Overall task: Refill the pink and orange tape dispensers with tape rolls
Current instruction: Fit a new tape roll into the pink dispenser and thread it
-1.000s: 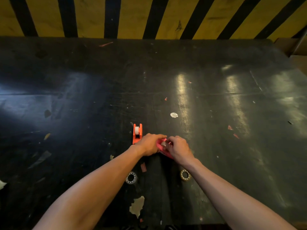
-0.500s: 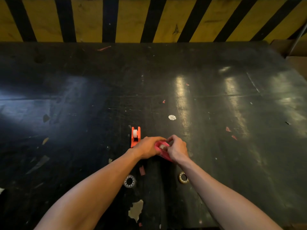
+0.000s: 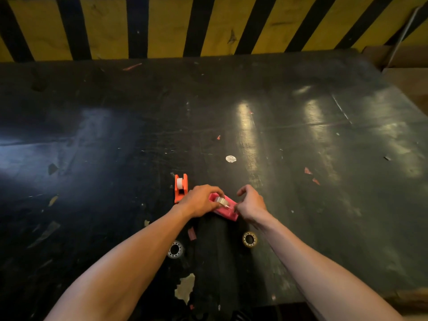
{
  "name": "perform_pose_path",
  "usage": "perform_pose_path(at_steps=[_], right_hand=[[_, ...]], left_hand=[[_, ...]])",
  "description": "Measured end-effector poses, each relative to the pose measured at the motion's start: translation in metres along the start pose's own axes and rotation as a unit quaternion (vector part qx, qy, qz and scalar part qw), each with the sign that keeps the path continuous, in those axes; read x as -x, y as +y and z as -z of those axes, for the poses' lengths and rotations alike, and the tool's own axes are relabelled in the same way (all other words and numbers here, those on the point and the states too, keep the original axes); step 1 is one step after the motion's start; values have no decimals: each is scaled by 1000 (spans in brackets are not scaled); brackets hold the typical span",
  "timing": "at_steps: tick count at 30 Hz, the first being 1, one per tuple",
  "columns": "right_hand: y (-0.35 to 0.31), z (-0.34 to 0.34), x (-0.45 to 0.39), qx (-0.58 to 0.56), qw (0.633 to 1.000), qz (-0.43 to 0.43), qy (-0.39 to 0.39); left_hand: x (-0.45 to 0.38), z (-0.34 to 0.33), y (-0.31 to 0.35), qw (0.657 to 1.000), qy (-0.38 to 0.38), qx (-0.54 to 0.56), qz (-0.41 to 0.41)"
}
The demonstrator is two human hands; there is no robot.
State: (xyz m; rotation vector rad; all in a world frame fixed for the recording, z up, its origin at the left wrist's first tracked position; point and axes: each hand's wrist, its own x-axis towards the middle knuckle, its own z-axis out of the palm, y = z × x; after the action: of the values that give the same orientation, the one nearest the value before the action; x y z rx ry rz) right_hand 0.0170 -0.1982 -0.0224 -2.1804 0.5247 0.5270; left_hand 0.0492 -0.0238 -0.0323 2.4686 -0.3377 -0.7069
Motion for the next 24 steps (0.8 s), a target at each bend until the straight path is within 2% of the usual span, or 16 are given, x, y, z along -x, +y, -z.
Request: perform_pose_path(at_steps=[4,9,13,24], right_hand=[[19,10,-1,-50,998,-35,-10],[37,16,0,-152,984,-76,-59],[46,16,-1,-184,978,-91,-48],[54,-10,-4,-114,993,-26,34]], left_hand=[[-1,-1,-1,1000,1,5,-1],[-2,0,-2,1000,-12,-2,1],[-2,-2,-3,1000,-8,15,0],[-1,-9,-2,998,12,55,29]])
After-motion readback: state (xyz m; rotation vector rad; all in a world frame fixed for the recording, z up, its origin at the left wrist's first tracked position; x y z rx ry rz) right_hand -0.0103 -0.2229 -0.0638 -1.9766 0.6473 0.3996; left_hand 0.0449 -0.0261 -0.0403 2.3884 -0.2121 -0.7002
